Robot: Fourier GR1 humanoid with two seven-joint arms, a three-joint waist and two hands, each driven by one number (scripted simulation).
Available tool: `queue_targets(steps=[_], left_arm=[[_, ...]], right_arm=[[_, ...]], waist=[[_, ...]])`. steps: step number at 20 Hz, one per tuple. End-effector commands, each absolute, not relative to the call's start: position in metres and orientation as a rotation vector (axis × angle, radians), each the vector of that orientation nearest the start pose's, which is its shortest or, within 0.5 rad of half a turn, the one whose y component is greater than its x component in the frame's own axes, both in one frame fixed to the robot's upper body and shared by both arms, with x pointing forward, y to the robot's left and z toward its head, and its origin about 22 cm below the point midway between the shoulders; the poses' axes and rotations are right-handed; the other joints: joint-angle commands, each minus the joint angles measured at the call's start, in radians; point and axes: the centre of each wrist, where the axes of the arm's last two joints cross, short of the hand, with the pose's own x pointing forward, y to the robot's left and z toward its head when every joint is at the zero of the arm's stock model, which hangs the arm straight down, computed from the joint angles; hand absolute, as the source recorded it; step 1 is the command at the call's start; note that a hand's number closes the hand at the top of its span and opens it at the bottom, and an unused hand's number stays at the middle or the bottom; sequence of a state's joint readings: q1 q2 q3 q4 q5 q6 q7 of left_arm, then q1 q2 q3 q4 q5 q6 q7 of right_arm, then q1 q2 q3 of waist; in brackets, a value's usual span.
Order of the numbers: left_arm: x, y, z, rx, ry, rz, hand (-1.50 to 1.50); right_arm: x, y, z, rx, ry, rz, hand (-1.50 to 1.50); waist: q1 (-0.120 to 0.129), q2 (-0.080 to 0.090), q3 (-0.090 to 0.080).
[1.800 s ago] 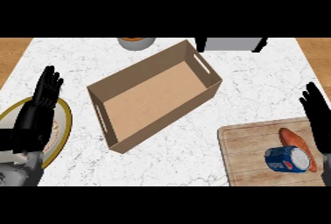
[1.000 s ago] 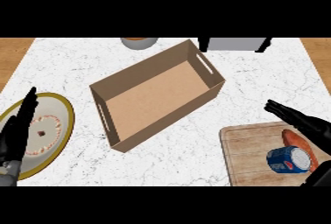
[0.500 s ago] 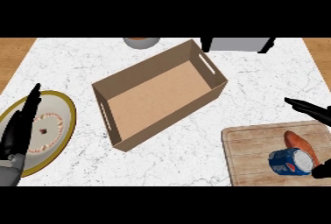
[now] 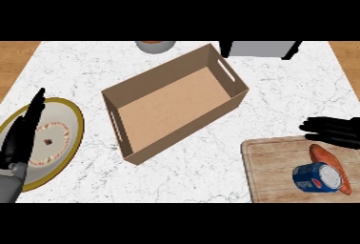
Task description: Pick the can from the cutting board and place it in the cardboard box
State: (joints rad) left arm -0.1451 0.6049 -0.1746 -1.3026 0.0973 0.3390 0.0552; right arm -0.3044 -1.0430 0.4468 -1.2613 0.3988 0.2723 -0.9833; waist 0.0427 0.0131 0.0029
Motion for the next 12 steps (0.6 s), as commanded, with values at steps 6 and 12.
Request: queue_targets(steps=[6, 12], left_arm=[[0.262, 0.357, 0.021, 0.644, -1.388, -0.239, 0.0], [0.258, 0.364, 0.018, 0.641, -1.364, -0.221, 0.0]], right_arm=[[0.318, -0.388, 0.082, 0.146, -1.443, 2.039, -1.5], [0.322, -0.359, 0.063, 0.141, -1.442, 2.071, -1.5]], waist=[[-0.019, -0.01, -0.002], [-0.032, -0.013, -0.003]])
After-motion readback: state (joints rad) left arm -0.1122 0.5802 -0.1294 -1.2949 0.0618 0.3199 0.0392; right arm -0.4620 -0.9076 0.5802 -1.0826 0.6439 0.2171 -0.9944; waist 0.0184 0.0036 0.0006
